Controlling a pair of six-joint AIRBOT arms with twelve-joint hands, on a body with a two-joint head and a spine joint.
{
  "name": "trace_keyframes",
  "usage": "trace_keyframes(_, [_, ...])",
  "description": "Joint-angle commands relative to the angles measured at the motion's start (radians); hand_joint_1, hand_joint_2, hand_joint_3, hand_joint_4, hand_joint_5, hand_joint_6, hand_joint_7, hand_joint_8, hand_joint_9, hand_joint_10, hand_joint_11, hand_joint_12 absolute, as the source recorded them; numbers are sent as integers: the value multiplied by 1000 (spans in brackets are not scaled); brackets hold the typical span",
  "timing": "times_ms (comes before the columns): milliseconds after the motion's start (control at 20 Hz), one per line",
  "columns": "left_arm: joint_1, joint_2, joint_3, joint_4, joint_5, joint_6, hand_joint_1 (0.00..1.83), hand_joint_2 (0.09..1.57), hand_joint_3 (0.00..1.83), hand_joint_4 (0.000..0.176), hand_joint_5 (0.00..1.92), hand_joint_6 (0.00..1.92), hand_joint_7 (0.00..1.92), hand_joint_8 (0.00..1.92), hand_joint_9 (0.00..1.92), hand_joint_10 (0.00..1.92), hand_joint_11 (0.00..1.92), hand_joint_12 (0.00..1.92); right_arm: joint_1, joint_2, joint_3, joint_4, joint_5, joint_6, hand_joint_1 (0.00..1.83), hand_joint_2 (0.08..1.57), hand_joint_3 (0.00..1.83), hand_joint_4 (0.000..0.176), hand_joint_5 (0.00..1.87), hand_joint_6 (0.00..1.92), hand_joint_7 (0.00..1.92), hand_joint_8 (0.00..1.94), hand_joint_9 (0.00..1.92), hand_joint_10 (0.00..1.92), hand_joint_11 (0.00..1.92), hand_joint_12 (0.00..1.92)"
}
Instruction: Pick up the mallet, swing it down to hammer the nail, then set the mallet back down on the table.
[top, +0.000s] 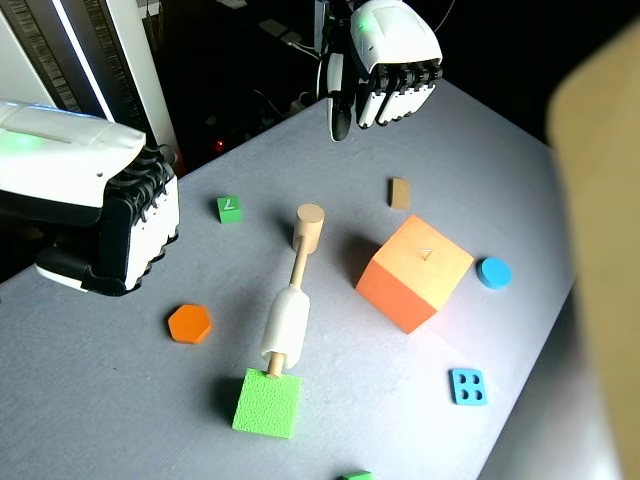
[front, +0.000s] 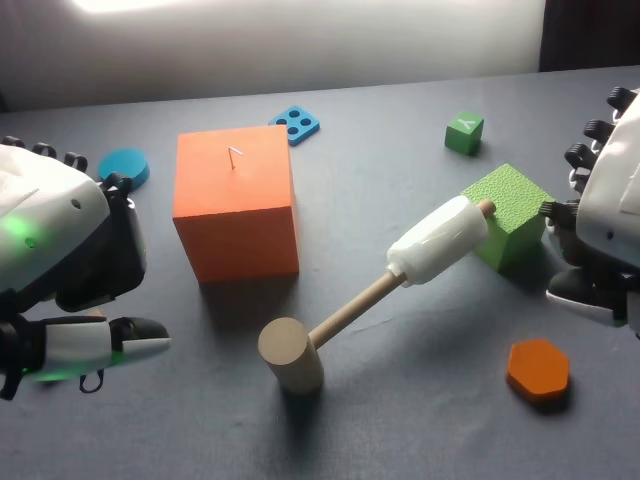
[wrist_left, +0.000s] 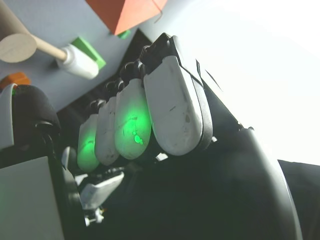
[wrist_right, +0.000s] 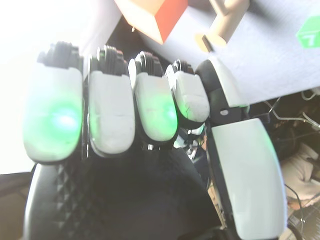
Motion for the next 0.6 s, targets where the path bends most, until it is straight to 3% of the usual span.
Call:
trace_keyframes(0, [-7,2,6,22,-104,-1,0,1048,197,0,32,51,2,54,10,48,0,164,8,1,-5,-2,100,-9,2,1095,106,0,163,57,188,62,157,75,0,430])
trace_keyframes(100, [-4,2,6,22,-96,-1,0,1122,29,0,33,2,1,0,5,1,0,93,8,2,-5,-2,90,-9,18,1165,10,0,167,1,189,1,171,6,0,406])
trace_keyframes(400, [0,0,28,82,-71,-46,0,1142,4,0,12,0,5,0,0,0,0,34,19,-4,-4,24,35,-35,116,1169,0,0,167,2,220,1,209,2,0,528])
trace_keyframes(500, [0,-3,45,130,-37,-86,0,1139,2,0,1,0,1,0,0,0,0,32,39,-9,-4,26,-9,-35,311,1154,0,0,112,0,141,0,143,0,0,437])
trace_keyframes(550, [0,-9,63,177,-18,-125,0,1142,3,0,0,0,1,0,0,0,0,29,73,-14,-2,40,-64,-35,612,1133,0,0,62,0,90,1,95,0,0,331])
